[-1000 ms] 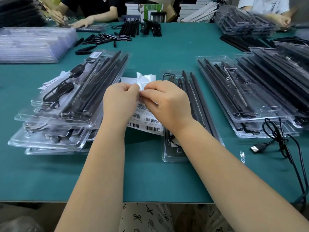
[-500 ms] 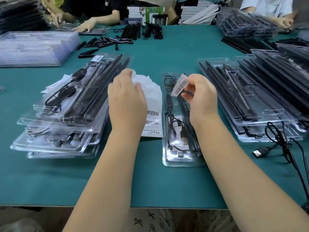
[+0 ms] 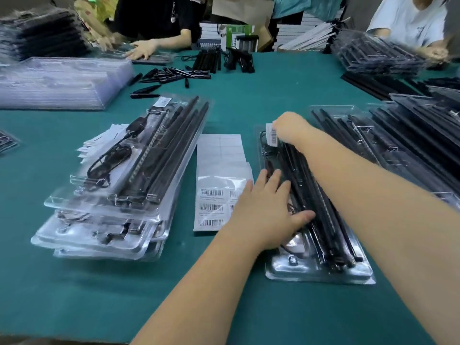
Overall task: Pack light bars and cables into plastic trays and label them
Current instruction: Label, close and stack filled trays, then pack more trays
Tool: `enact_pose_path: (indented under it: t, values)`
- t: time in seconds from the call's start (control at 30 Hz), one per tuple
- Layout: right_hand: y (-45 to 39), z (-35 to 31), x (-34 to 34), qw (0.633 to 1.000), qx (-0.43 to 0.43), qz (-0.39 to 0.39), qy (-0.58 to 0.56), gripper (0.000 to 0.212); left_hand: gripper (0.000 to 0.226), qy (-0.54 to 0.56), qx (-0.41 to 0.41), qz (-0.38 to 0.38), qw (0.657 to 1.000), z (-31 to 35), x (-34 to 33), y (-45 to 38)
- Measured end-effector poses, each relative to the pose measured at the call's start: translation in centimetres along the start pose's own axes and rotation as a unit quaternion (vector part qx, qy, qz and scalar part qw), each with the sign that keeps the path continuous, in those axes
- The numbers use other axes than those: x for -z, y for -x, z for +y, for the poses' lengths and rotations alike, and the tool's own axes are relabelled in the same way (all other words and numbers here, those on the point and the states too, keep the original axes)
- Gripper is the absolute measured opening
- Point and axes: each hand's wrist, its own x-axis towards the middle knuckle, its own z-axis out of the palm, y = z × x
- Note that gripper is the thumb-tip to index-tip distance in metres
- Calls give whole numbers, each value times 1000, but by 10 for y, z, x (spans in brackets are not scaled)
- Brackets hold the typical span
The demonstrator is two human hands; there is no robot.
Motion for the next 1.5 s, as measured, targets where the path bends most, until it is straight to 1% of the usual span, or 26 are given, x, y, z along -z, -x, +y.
enact_pose_path:
  t: [0.07, 0.1, 0.17, 0.2, 0.3, 0.5, 0.57, 0.6, 0.63, 0.67, 0.7, 0.73, 0.77, 0.8, 0.9, 1.07, 1.13, 1.2, 1.27, 1.37, 1.5]
  values:
    - [-9, 1, -4, 999, 10, -4, 47, 31, 82, 3, -5, 3, 1000, 0, -1, 0]
    - [-10, 3, -6, 996, 22, -17, 89, 32, 82, 3, -7, 3, 1000, 0, -1, 0]
    - [-15, 7, -9, 991, 9, -32, 130, 32, 82, -1, -10, 6, 1000, 0, -2, 0]
    - [-19, 9, -11, 989, 22, -30, 142, 32, 82, -2, -9, 7, 1000, 1, -2, -1]
    - [-21, 13, -15, 984, 10, -19, 177, 33, 82, 0, -7, 5, 1000, 2, -1, 0]
    - [-29, 25, -30, 986, 8, 47, 162, 37, 81, 8, -4, -1, 1000, 3, 1, 2]
    - [-28, 30, -35, 985, 45, 88, 140, 31, 81, 9, -3, -2, 1000, 4, 2, 2]
    - [-26, 31, -36, 981, 79, 113, 136, 27, 80, 10, -3, -2, 1000, 4, 2, 2]
    - [-23, 31, -37, 969, 127, 146, 153, 24, 80, 12, -2, -3, 1000, 4, 2, 2]
    - [-21, 31, -38, 950, 178, 173, 189, 23, 80, 15, -1, -2, 1000, 4, 2, 2]
    - [-20, 31, -38, 927, 219, 185, 240, 23, 80, 17, 0, -1, 1000, 4, 2, 2]
    - [-20, 29, -37, 909, 241, 178, 290, 26, 80, 17, 1, -1, 1000, 4, 2, 2]
    - [-20, 28, -35, 899, 247, 163, 323, 29, 80, 18, 0, -2, 1000, 4, 1, 3]
    - [-20, 28, -34, 896, 244, 147, 339, 31, 80, 18, 0, -3, 1000, 4, 1, 3]
    - [-16, 31, -31, 900, 246, 109, 343, 35, 80, 22, 3, -6, 1000, 4, 0, 2]
    - [-10, 41, -31, 928, 219, 37, 298, 41, 80, 24, 3, -12, 1000, 3, 0, 2]
    - [-8, 43, -33, 932, 205, -4, 299, 44, 80, 27, 3, -11, 1000, 2, 0, 2]
    - [-3, 45, -34, 929, 209, -32, 305, 48, 80, 26, 4, -10, 1000, 2, 0, 2]
    - [3, 46, -34, 930, 213, -10, 300, 49, 80, 21, 4, -6, 1000, 2, -1, 1]
    - [18, 45, -30, 935, 219, 56, 275, 34, 80, 23, 5, -4, 1000, 2, -1, 0]
    - [43, 38, -20, 968, 181, 45, 168, 33, 79, 20, 2, -2, 1000, 2, 0, 0]
